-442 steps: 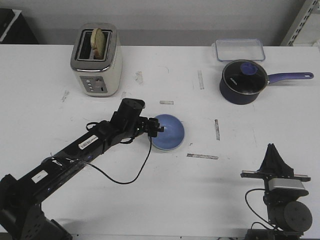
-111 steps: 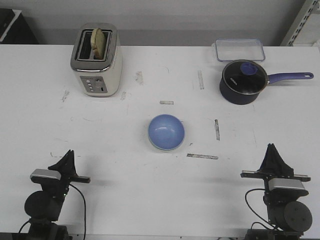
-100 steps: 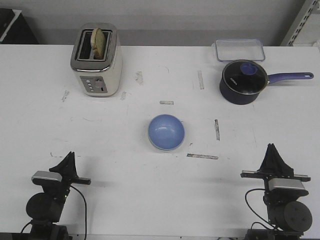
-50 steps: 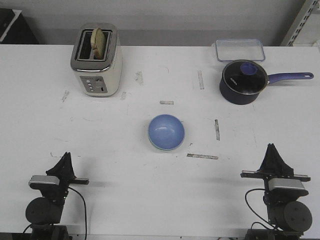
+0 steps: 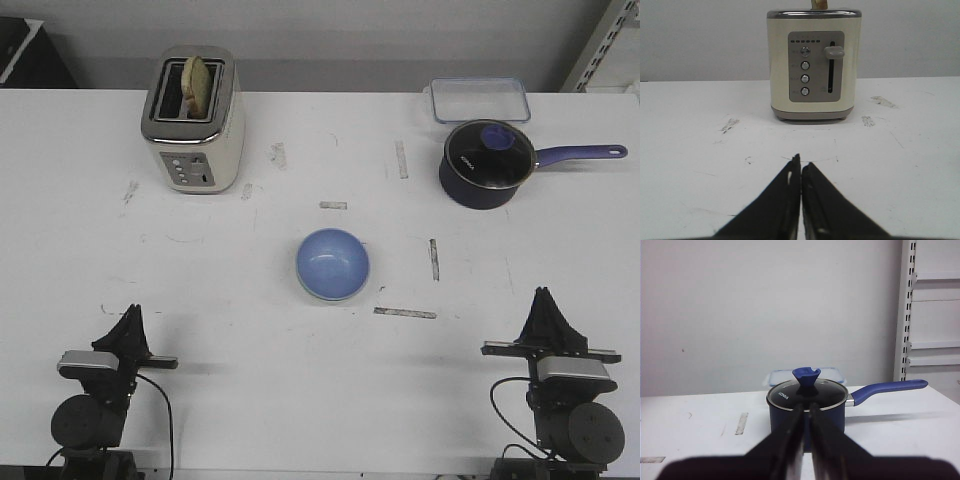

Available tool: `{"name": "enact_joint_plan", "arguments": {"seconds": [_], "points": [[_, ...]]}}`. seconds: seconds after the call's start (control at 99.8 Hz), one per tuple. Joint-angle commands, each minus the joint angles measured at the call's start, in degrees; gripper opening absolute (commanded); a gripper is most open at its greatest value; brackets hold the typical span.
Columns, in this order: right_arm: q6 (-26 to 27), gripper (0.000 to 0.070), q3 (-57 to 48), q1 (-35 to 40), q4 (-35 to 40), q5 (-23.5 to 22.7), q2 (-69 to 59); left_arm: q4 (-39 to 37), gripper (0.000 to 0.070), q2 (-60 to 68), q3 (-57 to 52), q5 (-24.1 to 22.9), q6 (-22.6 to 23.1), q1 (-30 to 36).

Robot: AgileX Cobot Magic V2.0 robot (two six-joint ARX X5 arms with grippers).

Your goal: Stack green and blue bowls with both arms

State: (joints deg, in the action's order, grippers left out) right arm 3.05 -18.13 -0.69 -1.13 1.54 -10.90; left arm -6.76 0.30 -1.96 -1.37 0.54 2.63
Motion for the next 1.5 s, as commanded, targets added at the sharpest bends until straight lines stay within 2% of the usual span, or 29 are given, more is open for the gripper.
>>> {"name": "enact_joint_plan", "arguments": {"seconds": [0.0,0.832,1.082,1.263,1.383,1.493], "points": [[0.6,0.0012,0.0,0.0,-0.6,0.0,0.1,-0.7,0.0002,-0.1,1.2,-0.1,0.3,0.0],[0.5,0.0012,0.4,0.1,-1.0,0.0,0.2,-0.7,0.0002,-0.1,1.2,-0.1,0.3,0.0],[-0.3,0.0012,2.0,0.1,4.8,-0.3,2.7,-0.8,0.0002,-0.1,1.2,-0.1,0.3,0.0],[-0.3,0.0012,7.6,0.1,0.3,-3.5,2.8,-0.7,0.0002,-0.1,1.2,-0.1,0.3,0.0],[-0.3,0.0012,11.7,0.1,-3.6,-3.5,4.6,-0.7,0.0002,-0.1,1.2,-0.1,0.3,0.0],[-0.3,0.0012,14.5,0.1,-3.9,-3.3,7.7,-0.7,0.0002,-0.1,1.2,-0.1,0.3,0.0]]}}
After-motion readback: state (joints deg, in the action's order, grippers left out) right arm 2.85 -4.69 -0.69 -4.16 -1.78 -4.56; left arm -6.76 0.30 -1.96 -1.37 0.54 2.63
